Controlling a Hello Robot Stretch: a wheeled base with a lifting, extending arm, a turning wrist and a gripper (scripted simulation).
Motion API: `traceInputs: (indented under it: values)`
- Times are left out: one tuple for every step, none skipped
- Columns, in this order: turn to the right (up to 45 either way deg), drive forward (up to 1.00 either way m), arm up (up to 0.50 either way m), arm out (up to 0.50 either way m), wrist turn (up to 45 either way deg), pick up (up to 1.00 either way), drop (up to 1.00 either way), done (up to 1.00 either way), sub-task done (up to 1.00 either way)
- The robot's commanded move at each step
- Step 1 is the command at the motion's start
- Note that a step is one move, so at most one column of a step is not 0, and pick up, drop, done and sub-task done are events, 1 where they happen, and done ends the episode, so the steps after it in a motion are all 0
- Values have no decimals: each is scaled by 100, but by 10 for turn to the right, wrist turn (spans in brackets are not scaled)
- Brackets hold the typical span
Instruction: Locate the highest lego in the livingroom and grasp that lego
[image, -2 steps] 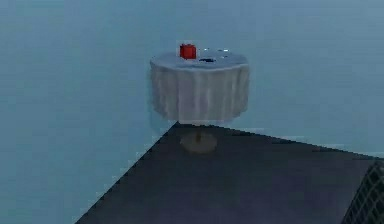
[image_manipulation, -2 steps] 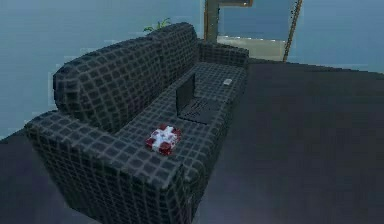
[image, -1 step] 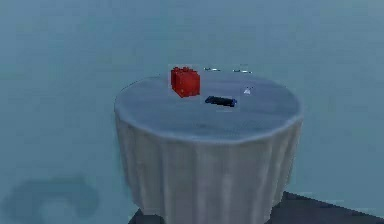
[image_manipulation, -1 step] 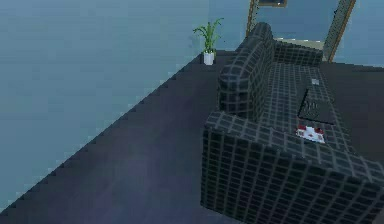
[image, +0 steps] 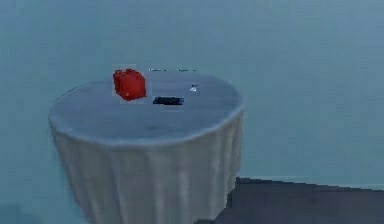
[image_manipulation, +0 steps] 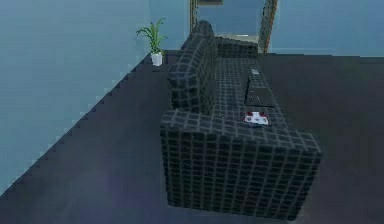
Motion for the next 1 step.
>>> traceInputs:
  values:
    - [0, 5, 0, 0, 0, 0, 0, 0, 0]
